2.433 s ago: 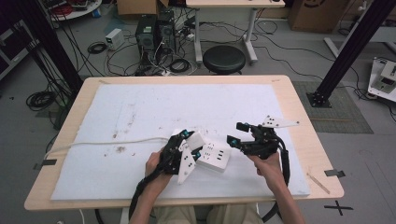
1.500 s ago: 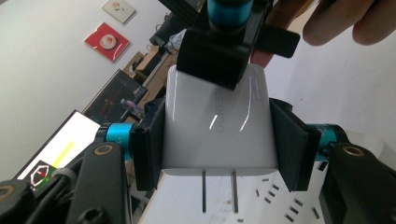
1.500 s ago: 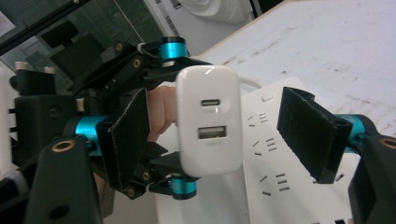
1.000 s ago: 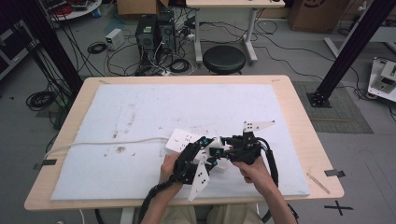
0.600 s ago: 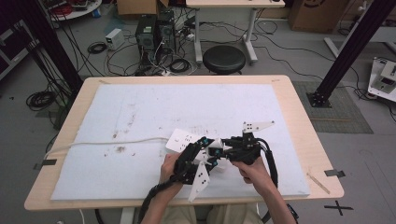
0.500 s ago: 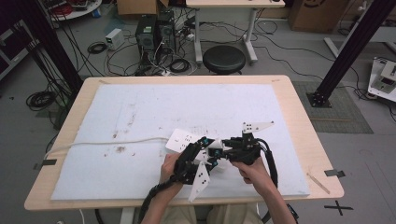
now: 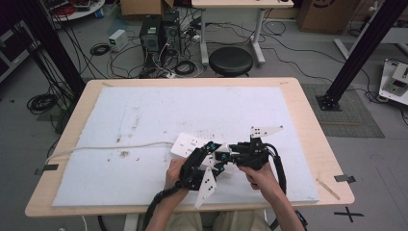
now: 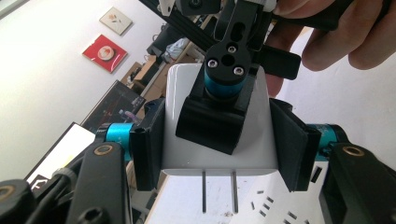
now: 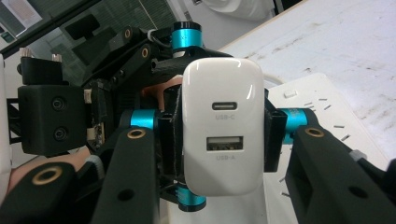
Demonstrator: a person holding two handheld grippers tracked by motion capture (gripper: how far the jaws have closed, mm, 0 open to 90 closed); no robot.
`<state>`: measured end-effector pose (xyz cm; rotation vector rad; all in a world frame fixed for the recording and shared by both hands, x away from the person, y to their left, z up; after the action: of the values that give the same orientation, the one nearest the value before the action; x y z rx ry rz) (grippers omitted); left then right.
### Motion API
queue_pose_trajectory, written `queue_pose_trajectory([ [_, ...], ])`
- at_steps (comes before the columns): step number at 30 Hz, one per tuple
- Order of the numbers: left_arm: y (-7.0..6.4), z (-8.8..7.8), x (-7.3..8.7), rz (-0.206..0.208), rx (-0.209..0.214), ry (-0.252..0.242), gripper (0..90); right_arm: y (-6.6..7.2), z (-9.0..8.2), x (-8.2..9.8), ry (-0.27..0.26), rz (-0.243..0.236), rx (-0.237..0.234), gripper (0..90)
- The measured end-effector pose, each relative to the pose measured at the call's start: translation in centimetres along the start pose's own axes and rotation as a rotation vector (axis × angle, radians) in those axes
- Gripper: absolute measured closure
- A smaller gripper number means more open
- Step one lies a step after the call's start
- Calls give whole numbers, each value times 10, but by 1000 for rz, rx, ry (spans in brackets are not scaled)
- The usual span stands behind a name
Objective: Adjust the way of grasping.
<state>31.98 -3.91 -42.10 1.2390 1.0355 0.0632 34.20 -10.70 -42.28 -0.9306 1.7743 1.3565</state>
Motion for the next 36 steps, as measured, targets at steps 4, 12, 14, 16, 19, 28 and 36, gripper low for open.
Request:
queue_pose_trajectory([
  [4,0,0,0,-4,3,2,424,0,0,0,-3,6,-3,627],
  [12,0,1,1,-9,4,5,424,-1,0,0,-4,-2,9,629],
  [14,0,1,1,-11,7,7,424,-1,0,0,-5,-4,10,629],
  [16,0,1,1,-11,7,7,424,-1,0,1,-2,5,15,630],
  [19,-1,1,3,-22,15,11,423,-2,0,2,1,2,21,630],
  [28,-1,2,3,-38,30,11,423,-3,0,2,-2,14,20,630],
  [36,0,3,4,-45,14,20,326,-4,1,5,14,6,37,630],
])
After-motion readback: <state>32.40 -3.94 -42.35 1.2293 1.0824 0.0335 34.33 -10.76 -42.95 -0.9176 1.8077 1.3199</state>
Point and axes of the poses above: each handheld gripper's, and its own axes: z roughly forward along the jaws, x roughly out of its underside, y roughly to its left, the point moved 9 cm from there along z, roughly forward along the jaws, and after that the axes turned 1 degree about -y, right-handed, at the moved point
